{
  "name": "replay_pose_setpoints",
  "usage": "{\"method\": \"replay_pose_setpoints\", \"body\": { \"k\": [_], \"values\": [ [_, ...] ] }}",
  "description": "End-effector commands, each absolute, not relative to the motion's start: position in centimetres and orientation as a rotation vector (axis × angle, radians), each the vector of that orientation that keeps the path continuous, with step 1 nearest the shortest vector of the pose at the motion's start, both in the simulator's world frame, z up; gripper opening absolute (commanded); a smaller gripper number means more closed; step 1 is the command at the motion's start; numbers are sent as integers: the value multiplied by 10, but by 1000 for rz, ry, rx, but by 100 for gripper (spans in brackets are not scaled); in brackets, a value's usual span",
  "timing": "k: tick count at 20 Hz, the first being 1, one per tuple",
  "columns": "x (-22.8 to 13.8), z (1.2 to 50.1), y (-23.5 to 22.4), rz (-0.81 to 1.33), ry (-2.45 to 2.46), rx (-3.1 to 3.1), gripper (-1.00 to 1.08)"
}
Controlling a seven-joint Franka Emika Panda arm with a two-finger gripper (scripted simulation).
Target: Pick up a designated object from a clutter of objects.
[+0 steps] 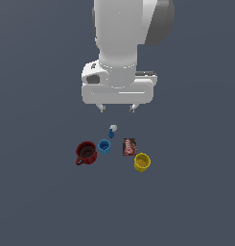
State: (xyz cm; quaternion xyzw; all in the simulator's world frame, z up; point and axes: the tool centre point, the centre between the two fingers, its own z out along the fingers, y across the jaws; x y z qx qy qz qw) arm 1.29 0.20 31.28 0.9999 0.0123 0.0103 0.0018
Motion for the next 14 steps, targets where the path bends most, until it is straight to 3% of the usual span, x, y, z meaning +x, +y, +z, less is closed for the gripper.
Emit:
{"method": "replay_pose_setpoints", "body": {
  "k": [1,14],
  "values": [
    [13,313,2,32,39,3138,100],
    [21,321,27,86,118,3116,100]
  ]
}}
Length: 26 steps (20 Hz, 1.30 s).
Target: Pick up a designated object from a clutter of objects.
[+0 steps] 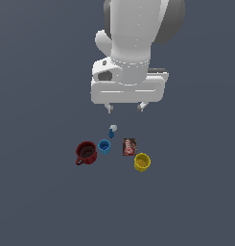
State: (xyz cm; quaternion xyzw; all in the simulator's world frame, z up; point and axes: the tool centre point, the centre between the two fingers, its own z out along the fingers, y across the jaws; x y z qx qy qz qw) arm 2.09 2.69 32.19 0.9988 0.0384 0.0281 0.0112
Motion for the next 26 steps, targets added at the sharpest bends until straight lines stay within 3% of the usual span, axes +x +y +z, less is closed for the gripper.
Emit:
{"method": "replay_pose_setpoints", "body": {
  "k": [1,11,26],
  "values": [
    [21,319,27,86,118,3116,100],
    [27,265,36,69,93,3122,100],
    [9,109,59,16,15,3138,100]
  ]
}}
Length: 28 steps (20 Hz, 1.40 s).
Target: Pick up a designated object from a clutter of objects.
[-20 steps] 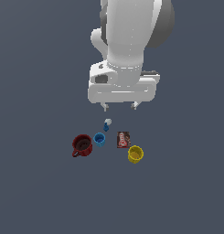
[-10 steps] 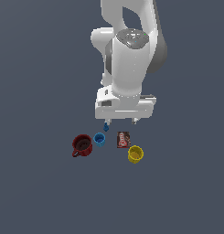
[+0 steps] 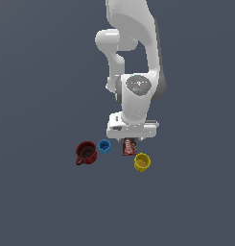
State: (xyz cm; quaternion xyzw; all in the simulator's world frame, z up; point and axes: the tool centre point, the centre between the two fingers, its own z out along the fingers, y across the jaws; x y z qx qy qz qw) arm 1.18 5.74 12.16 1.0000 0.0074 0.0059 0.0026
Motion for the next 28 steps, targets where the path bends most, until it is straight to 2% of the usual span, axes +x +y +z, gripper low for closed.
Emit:
{"method": "replay_pose_setpoints", "body": {
  "k": [1,10,17,28],
  "values": [
    [6,102,60,14,12,3138,100],
    [-6,67,65,1,-8,3141,100],
    [-6,62,65,-1,-7,3141,100],
    [-7,20,65,-1,-8,3141,100]
  ]
}}
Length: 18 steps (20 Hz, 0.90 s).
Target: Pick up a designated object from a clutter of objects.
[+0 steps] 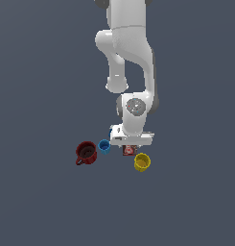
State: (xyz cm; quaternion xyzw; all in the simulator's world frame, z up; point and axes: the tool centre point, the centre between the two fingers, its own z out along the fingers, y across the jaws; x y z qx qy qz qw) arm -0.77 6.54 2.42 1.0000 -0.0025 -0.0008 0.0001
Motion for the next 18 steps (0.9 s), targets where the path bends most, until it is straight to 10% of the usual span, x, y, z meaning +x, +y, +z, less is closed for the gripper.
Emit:
{"method": "replay_pose_setpoints", "body": {
  "k": [1,4,5,18],
  "values": [
    [-7,18,66,-1,-8,3141,100],
    [-7,16,65,0,-9,3142,100],
    [-7,16,65,0,-9,3142,-100],
    [-3,24,70,20,0,3144,-100]
  ]
}}
